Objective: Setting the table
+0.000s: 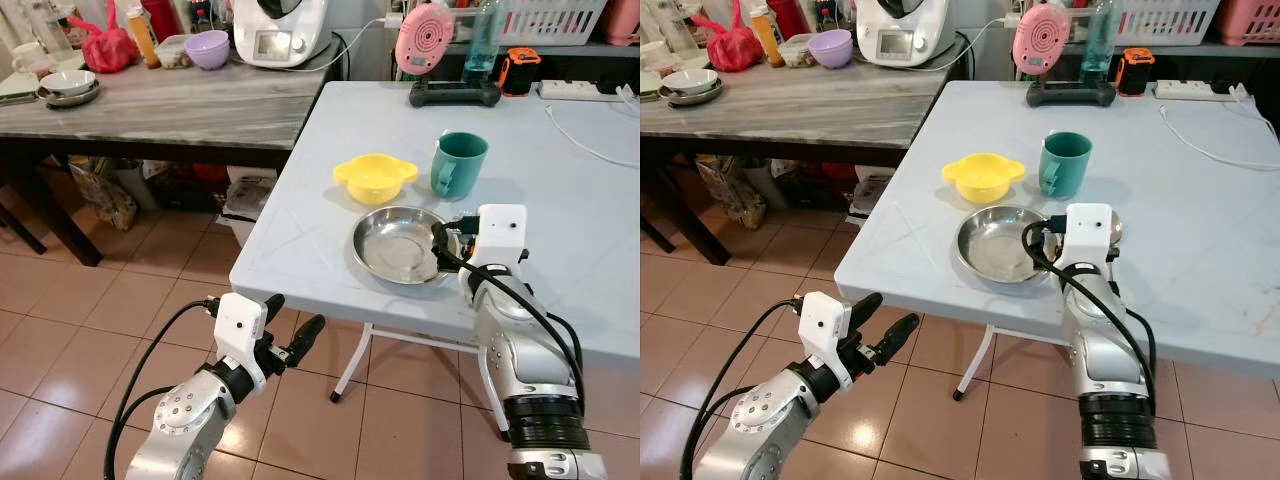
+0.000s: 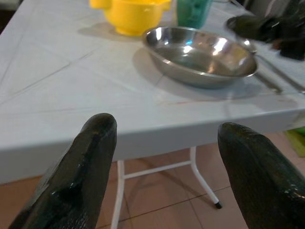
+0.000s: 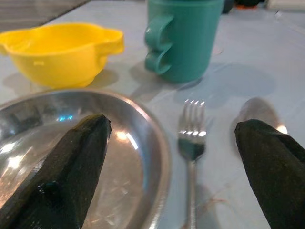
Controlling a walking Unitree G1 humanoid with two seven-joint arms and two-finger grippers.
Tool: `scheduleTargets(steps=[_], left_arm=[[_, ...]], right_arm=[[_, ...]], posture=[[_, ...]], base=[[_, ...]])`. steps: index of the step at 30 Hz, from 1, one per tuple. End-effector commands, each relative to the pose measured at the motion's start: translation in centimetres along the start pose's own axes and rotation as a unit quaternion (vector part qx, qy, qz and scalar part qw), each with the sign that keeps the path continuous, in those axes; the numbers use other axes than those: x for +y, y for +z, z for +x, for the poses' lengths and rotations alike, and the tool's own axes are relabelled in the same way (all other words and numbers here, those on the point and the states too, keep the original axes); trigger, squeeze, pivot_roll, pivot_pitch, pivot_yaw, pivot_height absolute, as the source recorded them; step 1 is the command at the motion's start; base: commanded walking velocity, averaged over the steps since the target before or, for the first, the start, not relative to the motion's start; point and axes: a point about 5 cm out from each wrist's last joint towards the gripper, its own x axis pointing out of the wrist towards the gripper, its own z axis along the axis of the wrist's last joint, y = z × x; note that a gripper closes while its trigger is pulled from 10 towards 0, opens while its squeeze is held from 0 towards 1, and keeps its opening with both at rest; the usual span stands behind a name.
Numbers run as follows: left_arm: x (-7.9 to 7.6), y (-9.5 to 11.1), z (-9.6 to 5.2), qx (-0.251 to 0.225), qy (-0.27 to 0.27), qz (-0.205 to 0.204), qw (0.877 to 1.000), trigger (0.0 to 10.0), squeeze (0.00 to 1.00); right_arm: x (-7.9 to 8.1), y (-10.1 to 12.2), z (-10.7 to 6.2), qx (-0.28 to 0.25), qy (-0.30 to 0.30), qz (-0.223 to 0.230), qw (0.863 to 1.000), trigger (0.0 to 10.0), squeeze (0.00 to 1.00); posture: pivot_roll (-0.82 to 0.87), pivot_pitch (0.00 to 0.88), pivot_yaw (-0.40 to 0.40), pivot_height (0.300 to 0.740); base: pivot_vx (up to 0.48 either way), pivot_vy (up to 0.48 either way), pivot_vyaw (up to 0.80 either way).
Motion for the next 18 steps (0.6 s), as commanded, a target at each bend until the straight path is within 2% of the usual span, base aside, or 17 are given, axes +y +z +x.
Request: scheduleTargets(steps=[1, 8, 15, 16, 17, 18], left_arm=[[-0.2, 0.6, 0.0, -0.001, -0.024, 0.007, 1.0, 10.0, 0.0], [-0.2, 1.5, 0.2, -0.014, -0.026, 0.006, 1.0, 10.0, 0.0], [-0.3, 1.5, 0.3, -0.013, -0.025, 0.006, 1.0, 10.0, 0.0], [-0.3, 1.4, 0.3, -0.013, -0.025, 0.006, 1.0, 10.0, 0.0], [-0.3, 1.4, 0.3, -0.012, -0.025, 0.006, 1.0, 10.0, 0.0], [-0.3, 1.4, 0.3, -0.012, -0.025, 0.006, 1.0, 10.0, 0.0]], right_arm=[[0.8, -0.3, 0.5, 0.017, 0.009, 0.012, 1.0, 10.0, 0.0], [1.7, -0.6, 0.9, 0.028, 0.015, 0.006, 0.999, 10.0, 0.0], [2.4, -1.1, 1.5, 0.052, 0.019, -0.001, 0.998, 10.0, 0.0], [2.4, -1.1, 1.5, 0.056, 0.02, -0.002, 0.998, 9.4, 0.0], [2.5, -1.2, 1.6, 0.061, 0.02, -0.004, 0.998, 7.3, 0.0], [2.5, -1.3, 1.6, 0.064, 0.02, -0.005, 0.998, 7.3, 0.0]], posture=[[-0.12, 0.07, 0.082, 0.74], [-0.11, 0.067, 0.081, 0.74], [-0.11, 0.063, 0.08, 0.74], [-0.11, 0.063, 0.079, 0.74], [-0.11, 0.063, 0.079, 0.74], [-0.11, 0.062, 0.079, 0.74]], base=[[0.0, 0.0, 0.0], [0.0, 0.0, 0.0], [0.0, 0.0, 0.0], [0.0, 0.0, 0.0], [0.0, 0.0, 0.0], [0.0, 0.0, 0.0]])
